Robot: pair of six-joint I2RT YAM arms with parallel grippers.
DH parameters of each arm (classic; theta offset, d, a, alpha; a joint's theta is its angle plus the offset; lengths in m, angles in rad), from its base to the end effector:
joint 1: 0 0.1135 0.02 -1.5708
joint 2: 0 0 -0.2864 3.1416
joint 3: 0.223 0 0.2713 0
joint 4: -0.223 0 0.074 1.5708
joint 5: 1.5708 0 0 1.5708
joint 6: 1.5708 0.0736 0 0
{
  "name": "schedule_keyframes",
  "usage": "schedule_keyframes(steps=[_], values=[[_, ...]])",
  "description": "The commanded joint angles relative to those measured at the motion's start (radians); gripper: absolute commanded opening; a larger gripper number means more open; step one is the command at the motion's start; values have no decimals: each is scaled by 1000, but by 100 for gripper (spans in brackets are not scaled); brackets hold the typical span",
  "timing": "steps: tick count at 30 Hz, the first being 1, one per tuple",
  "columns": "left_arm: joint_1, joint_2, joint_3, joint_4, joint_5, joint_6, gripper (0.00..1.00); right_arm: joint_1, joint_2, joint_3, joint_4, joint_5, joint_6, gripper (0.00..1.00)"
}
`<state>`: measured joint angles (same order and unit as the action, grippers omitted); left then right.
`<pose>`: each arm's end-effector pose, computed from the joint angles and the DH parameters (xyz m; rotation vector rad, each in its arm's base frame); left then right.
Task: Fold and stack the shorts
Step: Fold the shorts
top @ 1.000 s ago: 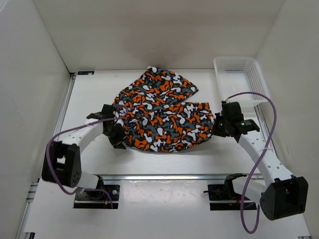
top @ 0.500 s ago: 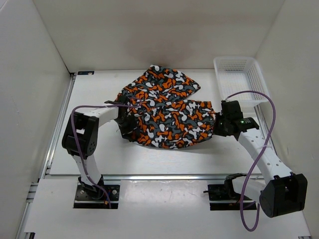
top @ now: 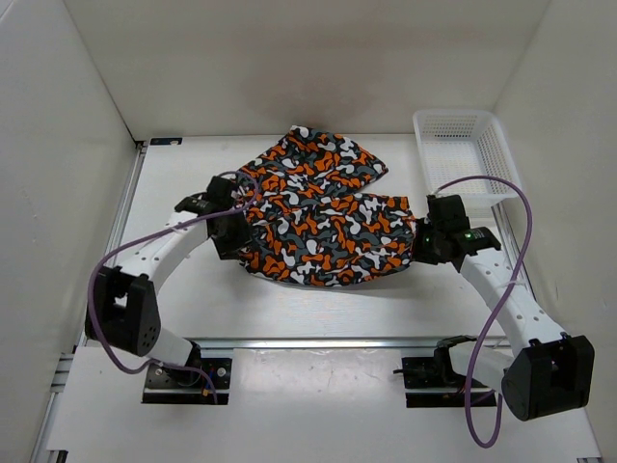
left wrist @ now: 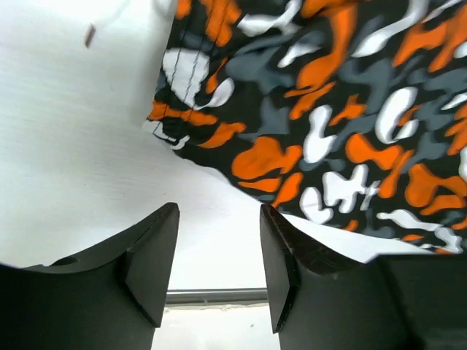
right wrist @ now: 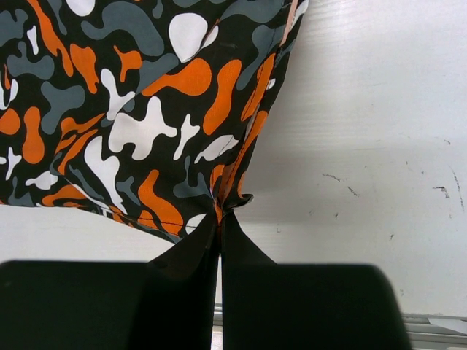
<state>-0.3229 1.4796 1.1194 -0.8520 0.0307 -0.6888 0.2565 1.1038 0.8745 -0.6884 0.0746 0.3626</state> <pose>0.2975 -0.1019 0.2234 -0.5069 2.7829 -0.2864 0.2451 0.0586 0.2505 0.1636 2.4873 0.1686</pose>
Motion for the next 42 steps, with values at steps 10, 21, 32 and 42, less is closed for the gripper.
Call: schedule_keyframes(steps=[10, 21, 32, 42], values=[[-13, 156, -132, 157, 83, -106, 62, 3, 8, 40, 18, -29, -13, 0], [-13, 294, -59, 199, 15, -106, 38, 3, 8, 49, 9, -29, -13, 0], [28, 154, 205, -60, -207, 34, 10, 3, -1, 131, -20, 14, -31, 0], [84, 18, 960, -436, -204, 204, 10, 3, 19, 680, -210, 143, -114, 0]])
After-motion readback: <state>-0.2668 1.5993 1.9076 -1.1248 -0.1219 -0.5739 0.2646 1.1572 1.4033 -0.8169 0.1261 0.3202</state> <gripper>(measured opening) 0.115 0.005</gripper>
